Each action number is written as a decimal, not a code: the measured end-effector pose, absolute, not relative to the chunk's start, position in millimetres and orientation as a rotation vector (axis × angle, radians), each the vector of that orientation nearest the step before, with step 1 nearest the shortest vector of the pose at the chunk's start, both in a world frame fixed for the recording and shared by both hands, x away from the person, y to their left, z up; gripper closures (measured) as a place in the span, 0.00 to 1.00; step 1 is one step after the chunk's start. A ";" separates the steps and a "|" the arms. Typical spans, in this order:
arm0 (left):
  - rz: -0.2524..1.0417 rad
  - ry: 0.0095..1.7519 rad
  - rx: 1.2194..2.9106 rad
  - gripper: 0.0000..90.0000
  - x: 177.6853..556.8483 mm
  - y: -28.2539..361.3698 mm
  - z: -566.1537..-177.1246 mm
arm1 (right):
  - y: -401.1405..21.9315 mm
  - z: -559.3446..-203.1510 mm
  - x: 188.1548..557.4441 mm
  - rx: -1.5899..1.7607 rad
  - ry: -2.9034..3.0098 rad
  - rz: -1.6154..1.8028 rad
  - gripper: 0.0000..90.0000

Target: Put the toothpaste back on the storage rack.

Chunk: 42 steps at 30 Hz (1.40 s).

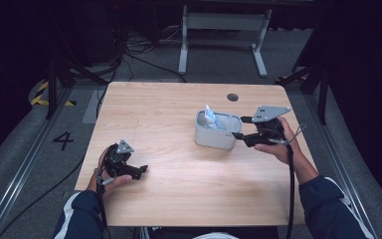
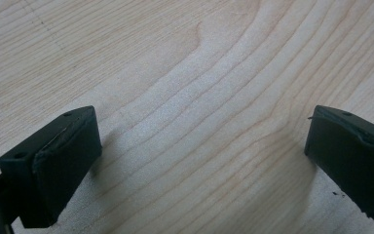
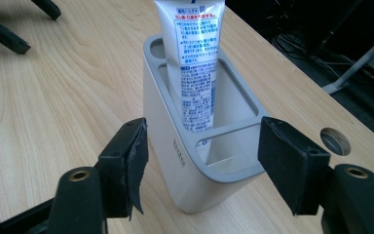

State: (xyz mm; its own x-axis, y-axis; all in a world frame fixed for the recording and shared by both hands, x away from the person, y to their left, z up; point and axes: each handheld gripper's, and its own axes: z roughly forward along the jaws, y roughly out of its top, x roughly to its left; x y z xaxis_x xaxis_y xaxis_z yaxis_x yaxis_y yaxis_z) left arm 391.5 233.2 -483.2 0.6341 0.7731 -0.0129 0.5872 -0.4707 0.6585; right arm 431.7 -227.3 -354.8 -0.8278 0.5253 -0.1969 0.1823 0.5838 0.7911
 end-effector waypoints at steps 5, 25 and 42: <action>0.383 1.057 2.219 0.00 391.4 233.1 -483.4 | -234.7 -357.1 425.4 0.580 2.383 1.111 0.35; 0.387 1.060 2.216 0.00 391.3 233.1 -483.5 | -266.7 -385.4 409.3 0.631 2.391 0.983 0.33; 0.387 1.060 2.216 0.00 391.3 233.1 -483.5 | -298.9 -418.6 392.7 0.719 2.400 0.946 0.31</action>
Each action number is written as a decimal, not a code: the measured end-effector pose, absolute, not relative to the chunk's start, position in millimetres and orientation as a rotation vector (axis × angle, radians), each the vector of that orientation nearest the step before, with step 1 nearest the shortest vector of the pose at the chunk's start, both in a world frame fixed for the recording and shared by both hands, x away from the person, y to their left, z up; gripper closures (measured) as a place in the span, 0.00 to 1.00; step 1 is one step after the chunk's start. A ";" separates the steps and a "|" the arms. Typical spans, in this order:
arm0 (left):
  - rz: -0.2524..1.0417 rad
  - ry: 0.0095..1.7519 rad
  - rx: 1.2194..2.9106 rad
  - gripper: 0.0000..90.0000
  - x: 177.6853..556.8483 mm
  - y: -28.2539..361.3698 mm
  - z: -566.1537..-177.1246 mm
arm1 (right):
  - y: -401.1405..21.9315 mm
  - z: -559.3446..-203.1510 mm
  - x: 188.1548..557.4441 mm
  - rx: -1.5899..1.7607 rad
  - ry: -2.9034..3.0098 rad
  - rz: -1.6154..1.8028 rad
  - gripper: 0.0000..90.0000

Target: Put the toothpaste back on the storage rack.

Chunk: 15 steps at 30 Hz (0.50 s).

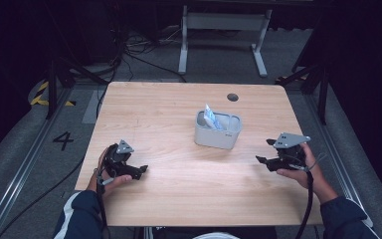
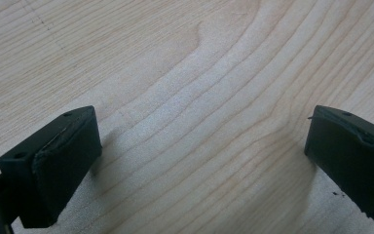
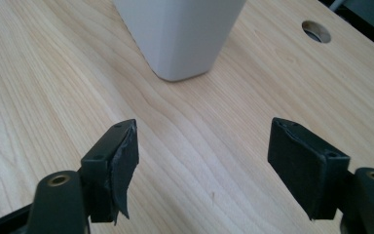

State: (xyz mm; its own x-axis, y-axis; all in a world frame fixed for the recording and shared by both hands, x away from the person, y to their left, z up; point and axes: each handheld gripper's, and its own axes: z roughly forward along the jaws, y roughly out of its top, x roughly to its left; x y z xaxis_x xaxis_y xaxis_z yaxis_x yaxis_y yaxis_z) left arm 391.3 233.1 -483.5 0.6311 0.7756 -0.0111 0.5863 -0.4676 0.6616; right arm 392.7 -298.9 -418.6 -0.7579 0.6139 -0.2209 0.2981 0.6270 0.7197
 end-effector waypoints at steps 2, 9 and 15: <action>0.386 1.060 2.216 0.00 391.3 233.1 -483.5 | -303.4 -422.5 391.0 0.739 2.396 0.945 0.30; 0.388 1.060 2.216 0.00 391.2 233.0 -483.5 | -322.0 -434.8 387.0 0.814 2.371 0.932 0.30; 0.402 1.044 2.225 0.00 392.0 233.9 -483.2 | -334.7 -446.2 382.5 0.841 2.368 0.905 0.28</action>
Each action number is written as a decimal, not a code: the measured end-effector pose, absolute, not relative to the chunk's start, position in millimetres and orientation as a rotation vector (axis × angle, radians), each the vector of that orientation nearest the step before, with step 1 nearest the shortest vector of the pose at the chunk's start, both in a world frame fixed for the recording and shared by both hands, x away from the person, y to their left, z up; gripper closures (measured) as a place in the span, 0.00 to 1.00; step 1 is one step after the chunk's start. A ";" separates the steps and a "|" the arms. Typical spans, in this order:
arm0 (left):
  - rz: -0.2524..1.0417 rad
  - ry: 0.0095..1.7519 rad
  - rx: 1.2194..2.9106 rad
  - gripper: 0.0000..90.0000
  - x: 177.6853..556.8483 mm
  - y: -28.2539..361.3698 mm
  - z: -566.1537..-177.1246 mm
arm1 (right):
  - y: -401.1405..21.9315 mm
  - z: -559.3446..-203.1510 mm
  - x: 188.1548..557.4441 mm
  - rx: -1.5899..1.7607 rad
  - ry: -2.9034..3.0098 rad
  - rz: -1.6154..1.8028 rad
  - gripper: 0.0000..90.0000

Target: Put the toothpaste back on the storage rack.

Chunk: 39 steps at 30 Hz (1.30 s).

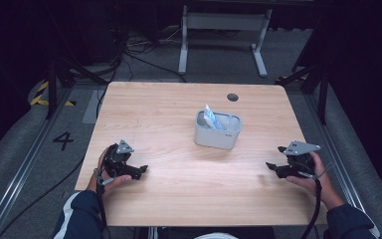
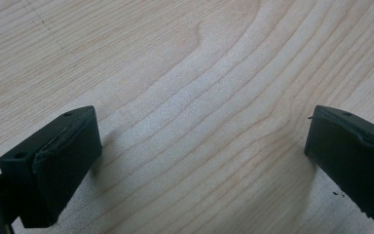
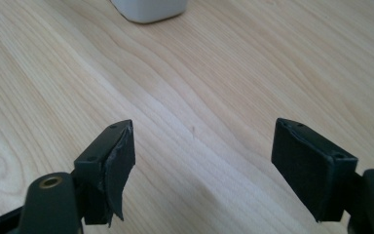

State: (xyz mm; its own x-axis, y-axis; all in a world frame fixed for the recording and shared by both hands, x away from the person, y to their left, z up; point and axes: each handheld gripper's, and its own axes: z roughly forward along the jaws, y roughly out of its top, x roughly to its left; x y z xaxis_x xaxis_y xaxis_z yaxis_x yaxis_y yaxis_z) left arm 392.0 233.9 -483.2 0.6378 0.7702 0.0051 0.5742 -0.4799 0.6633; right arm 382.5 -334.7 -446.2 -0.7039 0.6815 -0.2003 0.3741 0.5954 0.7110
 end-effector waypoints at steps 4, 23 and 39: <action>0.402 1.044 2.224 0.00 392.1 233.9 -483.2 | -344.0 -452.4 378.8 0.891 2.358 0.906 0.26; 0.405 1.042 2.226 0.00 392.1 234.0 -483.1 | -392.6 -478.9 351.3 1.107 2.305 1.021 0.27; 0.402 1.049 2.223 0.00 391.9 233.6 -483.2 | -401.2 -486.8 349.0 1.171 2.293 1.027 0.23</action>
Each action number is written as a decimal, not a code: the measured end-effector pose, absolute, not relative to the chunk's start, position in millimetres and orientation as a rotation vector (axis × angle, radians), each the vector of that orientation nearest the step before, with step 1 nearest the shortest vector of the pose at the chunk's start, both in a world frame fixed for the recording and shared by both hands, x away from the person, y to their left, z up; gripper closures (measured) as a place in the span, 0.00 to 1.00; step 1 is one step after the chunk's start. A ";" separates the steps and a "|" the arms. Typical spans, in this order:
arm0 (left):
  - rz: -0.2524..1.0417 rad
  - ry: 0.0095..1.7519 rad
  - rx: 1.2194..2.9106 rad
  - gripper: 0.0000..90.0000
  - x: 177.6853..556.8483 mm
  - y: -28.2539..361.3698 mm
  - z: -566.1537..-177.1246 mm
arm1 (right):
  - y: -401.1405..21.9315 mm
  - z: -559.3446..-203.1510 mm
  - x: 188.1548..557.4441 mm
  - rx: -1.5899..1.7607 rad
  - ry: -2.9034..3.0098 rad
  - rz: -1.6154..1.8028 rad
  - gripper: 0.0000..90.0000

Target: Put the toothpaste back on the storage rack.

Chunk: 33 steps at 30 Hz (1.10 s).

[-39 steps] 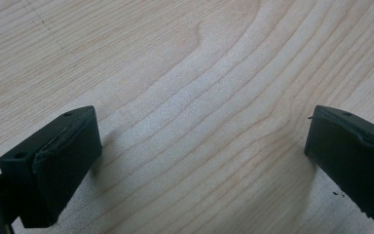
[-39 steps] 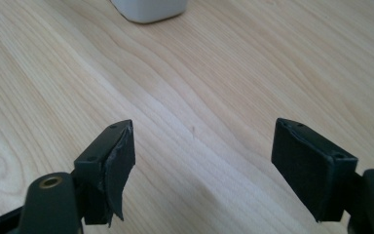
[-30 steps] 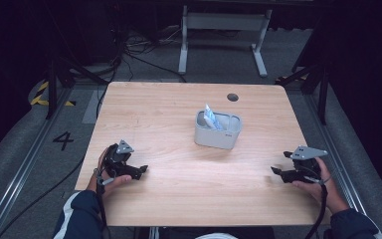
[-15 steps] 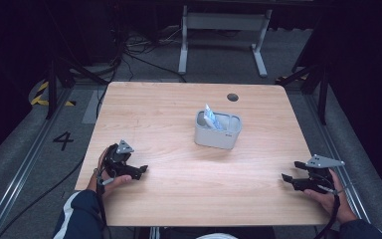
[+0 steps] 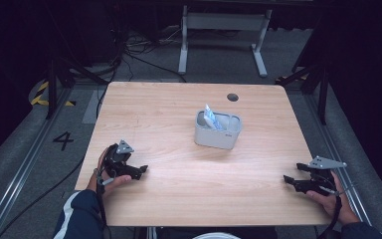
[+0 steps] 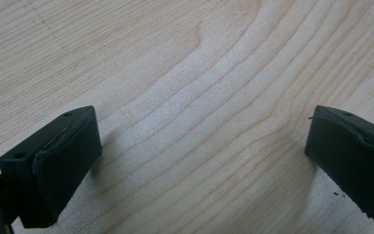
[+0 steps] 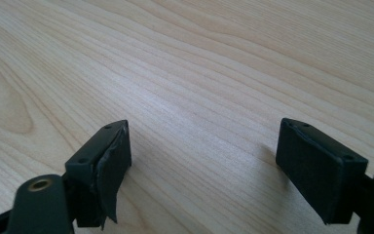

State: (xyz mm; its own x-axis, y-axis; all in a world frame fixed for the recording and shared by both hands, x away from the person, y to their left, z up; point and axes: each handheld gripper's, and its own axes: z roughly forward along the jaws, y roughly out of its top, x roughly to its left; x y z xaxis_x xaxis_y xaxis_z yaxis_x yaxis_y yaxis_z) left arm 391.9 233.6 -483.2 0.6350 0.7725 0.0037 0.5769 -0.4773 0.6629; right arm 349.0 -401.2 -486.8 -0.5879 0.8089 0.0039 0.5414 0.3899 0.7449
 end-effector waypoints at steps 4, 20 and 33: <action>0.401 1.065 2.221 0.00 391.2 232.7 -482.9 | -401.1 -486.8 349.2 1.170 2.294 1.027 0.23; 0.413 1.064 2.222 0.00 391.3 232.8 -482.8 | -400.0 -486.7 351.0 1.171 2.299 1.026 0.22; 0.412 1.066 2.221 0.00 391.4 232.7 -482.8 | -399.9 -486.7 351.1 1.172 2.299 1.027 0.22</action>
State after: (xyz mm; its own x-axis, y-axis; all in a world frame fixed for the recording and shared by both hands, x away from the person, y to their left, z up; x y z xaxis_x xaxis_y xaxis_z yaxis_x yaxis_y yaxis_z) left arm 391.4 232.7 -482.8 0.6233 0.7820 0.0077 0.5838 -0.4718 0.6608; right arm 351.1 -399.9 -486.7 -0.5899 0.8075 0.0065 0.5437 0.3912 0.7425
